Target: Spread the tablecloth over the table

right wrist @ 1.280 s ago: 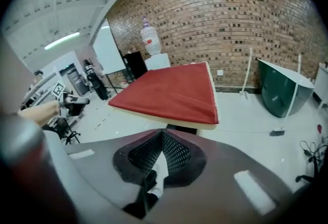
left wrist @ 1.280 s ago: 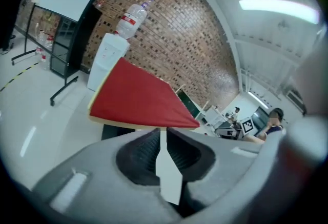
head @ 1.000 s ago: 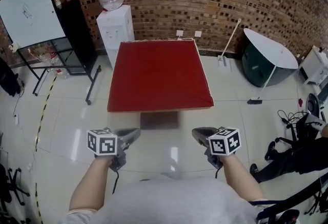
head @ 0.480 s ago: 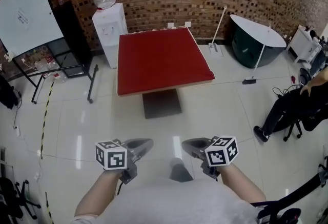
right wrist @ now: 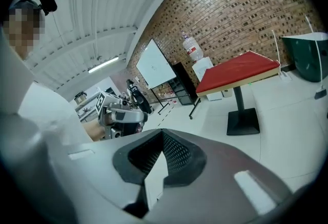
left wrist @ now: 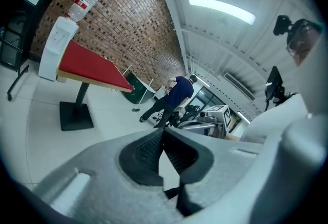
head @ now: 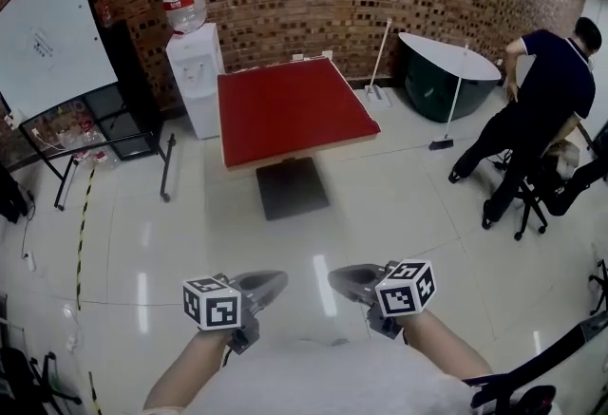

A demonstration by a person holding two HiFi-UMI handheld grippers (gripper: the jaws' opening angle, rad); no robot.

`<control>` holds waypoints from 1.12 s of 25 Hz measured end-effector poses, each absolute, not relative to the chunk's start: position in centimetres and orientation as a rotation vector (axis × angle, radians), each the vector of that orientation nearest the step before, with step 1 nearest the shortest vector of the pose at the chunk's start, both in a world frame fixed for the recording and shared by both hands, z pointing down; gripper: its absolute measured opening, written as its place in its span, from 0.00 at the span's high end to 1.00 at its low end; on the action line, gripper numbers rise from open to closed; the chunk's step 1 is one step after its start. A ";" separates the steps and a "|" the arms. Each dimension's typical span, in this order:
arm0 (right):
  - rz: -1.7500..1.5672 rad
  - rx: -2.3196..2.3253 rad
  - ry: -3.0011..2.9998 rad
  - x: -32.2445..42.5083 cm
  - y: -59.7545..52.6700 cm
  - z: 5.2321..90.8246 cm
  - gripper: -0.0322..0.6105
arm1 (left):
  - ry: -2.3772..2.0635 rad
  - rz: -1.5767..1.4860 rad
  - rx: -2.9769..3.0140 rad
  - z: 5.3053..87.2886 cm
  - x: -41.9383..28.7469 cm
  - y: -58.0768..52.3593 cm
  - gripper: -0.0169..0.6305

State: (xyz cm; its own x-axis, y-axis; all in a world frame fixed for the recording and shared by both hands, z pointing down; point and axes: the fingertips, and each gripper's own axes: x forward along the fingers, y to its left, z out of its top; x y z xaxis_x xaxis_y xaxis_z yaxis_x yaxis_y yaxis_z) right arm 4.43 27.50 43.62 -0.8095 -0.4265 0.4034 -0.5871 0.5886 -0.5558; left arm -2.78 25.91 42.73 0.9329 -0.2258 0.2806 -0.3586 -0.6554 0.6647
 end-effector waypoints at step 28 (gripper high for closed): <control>0.935 0.786 -2.678 9.3 44.1 42.4 0.95 | -0.518 0.205 2.329 42.5 3.2 43.3 0.97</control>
State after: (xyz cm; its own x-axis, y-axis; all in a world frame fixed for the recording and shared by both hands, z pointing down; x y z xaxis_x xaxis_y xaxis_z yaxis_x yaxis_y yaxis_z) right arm 9.34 44.12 42.37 -0.8391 -0.4185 0.3474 -0.5438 0.6589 -0.5197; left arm 3.22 43.31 42.54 0.9063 -0.3064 0.2911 -0.4226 -0.6526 0.6289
